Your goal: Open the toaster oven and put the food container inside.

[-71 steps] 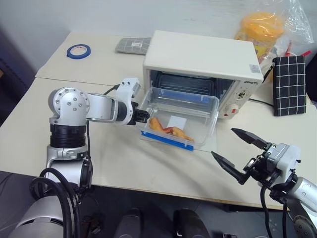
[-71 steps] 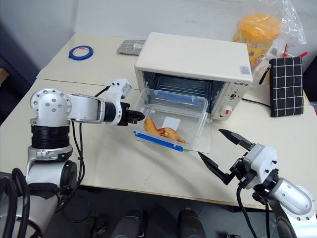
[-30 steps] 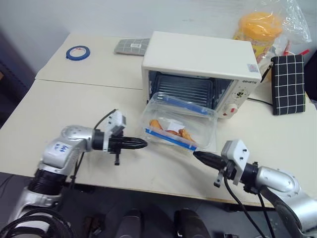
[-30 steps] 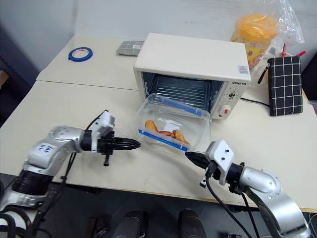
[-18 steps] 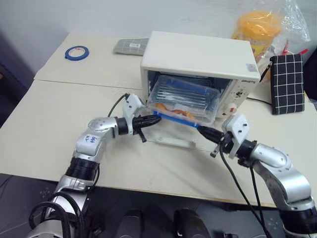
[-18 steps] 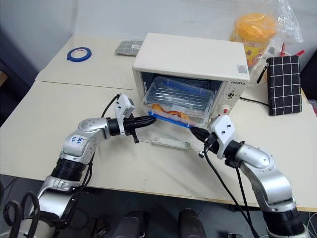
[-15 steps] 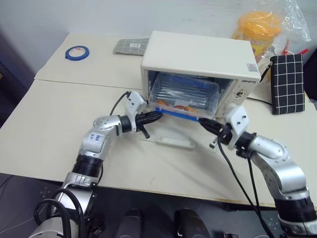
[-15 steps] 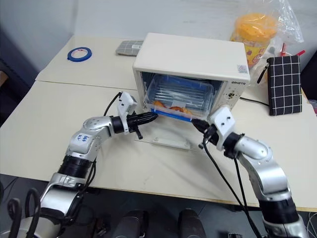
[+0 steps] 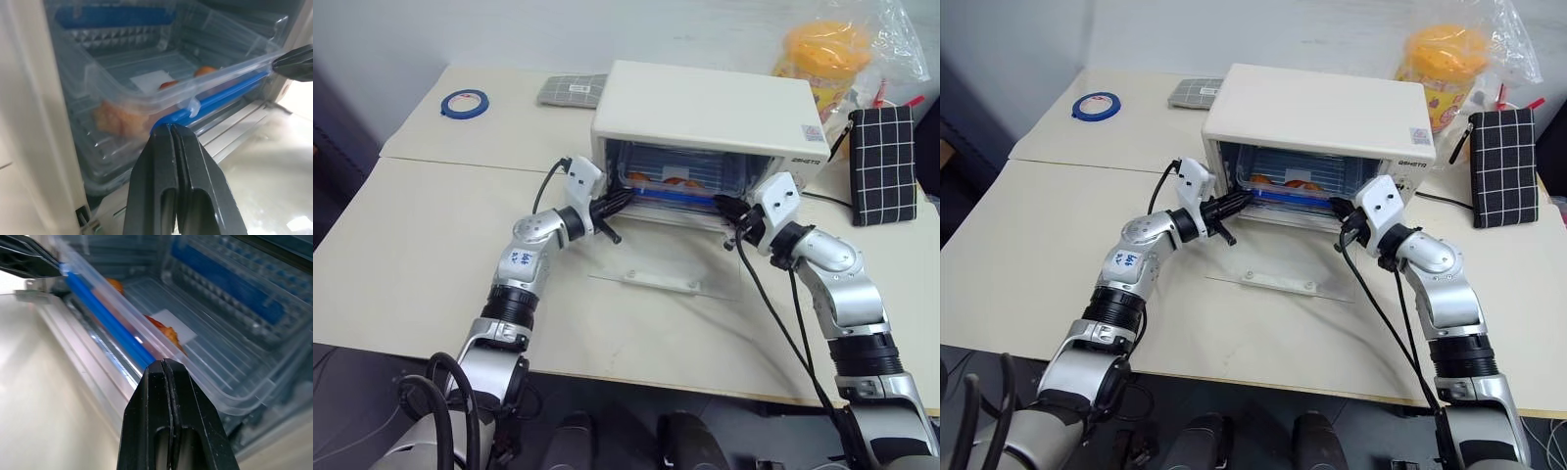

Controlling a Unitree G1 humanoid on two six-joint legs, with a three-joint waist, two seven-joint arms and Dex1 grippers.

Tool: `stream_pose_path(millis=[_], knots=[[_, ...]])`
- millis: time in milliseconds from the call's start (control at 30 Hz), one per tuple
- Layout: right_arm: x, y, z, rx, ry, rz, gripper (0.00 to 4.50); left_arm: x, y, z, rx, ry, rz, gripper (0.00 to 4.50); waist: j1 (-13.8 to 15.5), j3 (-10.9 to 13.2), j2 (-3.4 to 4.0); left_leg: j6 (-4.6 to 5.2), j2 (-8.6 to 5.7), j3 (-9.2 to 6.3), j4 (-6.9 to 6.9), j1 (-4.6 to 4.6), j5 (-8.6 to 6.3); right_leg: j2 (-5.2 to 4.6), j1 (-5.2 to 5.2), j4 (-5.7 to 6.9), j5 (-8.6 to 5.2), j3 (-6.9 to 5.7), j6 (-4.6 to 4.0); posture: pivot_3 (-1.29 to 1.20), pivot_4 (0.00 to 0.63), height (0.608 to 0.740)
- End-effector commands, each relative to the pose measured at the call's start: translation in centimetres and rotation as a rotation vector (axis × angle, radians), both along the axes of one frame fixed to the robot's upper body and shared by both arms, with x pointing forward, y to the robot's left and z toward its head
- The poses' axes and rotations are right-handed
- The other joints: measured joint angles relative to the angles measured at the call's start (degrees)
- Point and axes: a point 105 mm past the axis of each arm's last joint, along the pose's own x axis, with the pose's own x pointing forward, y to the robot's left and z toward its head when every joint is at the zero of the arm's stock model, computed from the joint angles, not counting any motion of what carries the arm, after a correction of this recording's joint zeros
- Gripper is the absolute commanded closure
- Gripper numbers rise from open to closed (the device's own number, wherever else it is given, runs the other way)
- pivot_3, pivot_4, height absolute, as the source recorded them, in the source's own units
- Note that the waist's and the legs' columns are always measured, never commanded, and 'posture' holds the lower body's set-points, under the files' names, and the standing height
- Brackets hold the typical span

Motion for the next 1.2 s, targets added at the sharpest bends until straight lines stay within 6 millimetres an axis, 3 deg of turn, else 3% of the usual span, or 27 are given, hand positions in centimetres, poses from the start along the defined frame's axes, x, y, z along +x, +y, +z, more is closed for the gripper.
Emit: stream_pose_path(millis=[33,167,300,467,533,667,800,933,1200], knots=[[-3.3,-0.4,0.7,0.028,-0.017,0.105,4.50,-2.0,1.6,1.0,-0.002,-0.031,-0.086,4.45,0.0,0.0,0.00,0.00,0.03,-0.01,-0.01,-0.01,0.00,0.00,0.00,0.00,0.00,-0.03,0.00,0.00,0.150,0.740],[-6.6,-2.9,0.2,0.038,0.026,0.111,4.50,-5.0,4.5,1.4,0.034,-0.023,-0.183,4.45,0.0,0.0,0.02,0.00,0.04,-0.02,-0.05,-0.09,-0.01,-0.01,-0.02,-0.08,0.00,-0.04,0.00,0.00,0.150,0.740],[-8.8,-6.8,-2.7,-0.038,0.148,0.033,4.50,-8.6,8.5,0.9,0.132,0.036,-0.290,4.28,0.0,0.0,0.02,0.01,0.03,-0.05,0.06,0.09,-0.01,-0.04,0.19,-0.19,0.01,-0.03,0.01,0.00,0.150,0.740],[-8.6,-8.8,-6.6,-0.095,0.246,-0.016,4.50,-11.2,13.1,-0.7,0.254,0.117,-0.306,2.94,-0.4,0.0,0.06,0.06,0.06,0.03,-0.12,0.54,-0.04,0.00,0.56,-0.29,-0.01,0.08,-0.02,0.00,0.150,0.740],[-8.0,-8.7,-7.4,-0.086,0.258,-0.007,4.50,-11.7,13.8,-1.0,0.261,0.137,-0.311,2.36,-0.4,0.0,0.07,0.07,0.07,0.05,-0.15,0.60,-0.04,-0.01,0.58,-0.30,-0.01,0.12,-0.03,0.00,0.150,0.740],[-6.8,-6.4,-8.5,-0.051,0.254,0.082,4.50,-12.7,13.5,-0.8,0.214,0.162,-0.341,1.13,-0.6,0.0,0.07,0.07,0.10,0.03,-0.15,0.60,-0.04,-0.02,0.59,-0.30,-0.01,0.10,-0.03,0.00,0.150,0.740],[-6.6,-4.8,-8.5,-0.016,0.242,0.153,4.50,-13.4,12.9,-0.7,0.188,0.178,-0.360,0.03,-0.7,0.0,0.11,0.06,0.11,0.00,-0.19,0.56,-0.05,-0.09,0.56,-0.29,-0.02,0.11,-0.03,0.00,0.150,0.740],[-7.5,-2.5,-6.9,0.075,0.171,0.267,4.50,-13.8,13.9,-0.4,0.159,0.129,-0.298,0.03,-0.9,0.1,0.11,0.06,0.12,-0.06,-0.19,0.55,-0.05,-0.12,0.60,-0.33,-0.01,0.06,-0.03,0.00,0.150,0.740],[-7.8,-3.7,-0.3,0.193,-0.005,0.236,4.50,-14.1,14.5,1.5,0.034,0.073,-0.212,0.03,-1.3,0.1,0.16,0.02,0.18,-0.08,-0.20,0.56,-0.05,-0.27,0.60,-0.38,-0.01,0.00,-0.03,0.00,0.150,0.740]])
